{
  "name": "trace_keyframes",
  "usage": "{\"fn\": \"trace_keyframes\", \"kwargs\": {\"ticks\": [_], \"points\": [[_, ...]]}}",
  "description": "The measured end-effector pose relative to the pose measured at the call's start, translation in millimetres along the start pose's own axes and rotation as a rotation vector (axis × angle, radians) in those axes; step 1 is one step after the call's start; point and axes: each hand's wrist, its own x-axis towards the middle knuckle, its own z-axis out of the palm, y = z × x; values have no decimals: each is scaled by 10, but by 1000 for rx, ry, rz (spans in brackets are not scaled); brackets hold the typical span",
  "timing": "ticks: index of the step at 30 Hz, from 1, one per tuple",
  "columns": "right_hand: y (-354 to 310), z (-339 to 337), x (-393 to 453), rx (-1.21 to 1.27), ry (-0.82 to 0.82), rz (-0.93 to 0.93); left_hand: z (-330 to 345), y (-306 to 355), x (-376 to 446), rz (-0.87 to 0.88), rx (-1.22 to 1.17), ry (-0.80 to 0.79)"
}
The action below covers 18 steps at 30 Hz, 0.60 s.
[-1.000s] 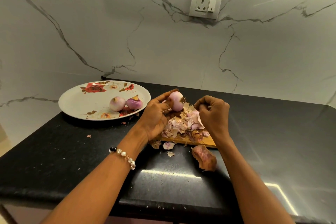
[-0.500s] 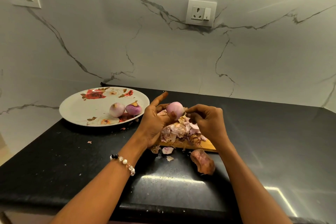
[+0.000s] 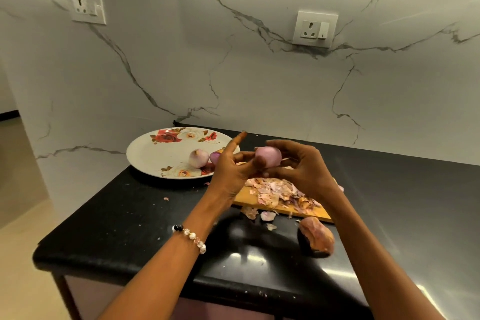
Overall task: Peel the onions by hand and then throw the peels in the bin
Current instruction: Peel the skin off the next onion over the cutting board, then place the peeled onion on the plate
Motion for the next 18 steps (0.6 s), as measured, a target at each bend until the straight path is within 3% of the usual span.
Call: {"fn": "trace_keyframes", "kwargs": {"ticks": [3,7,10,15,18], "points": [[-162,224,149,103,70,85,-316,159,7,-10,-138,175],[-297,688,429,191,114,252,-980,231,27,67,108,548],[-378,1022,621,130,68,362,-1261,174,-35,77,266,702],[-228,1432,716,-174,-17,407,-1369,98,-21,78,331,736],[-185,1502,699,-168,-4,403,-1353,94,-20,62,330,702]]}}
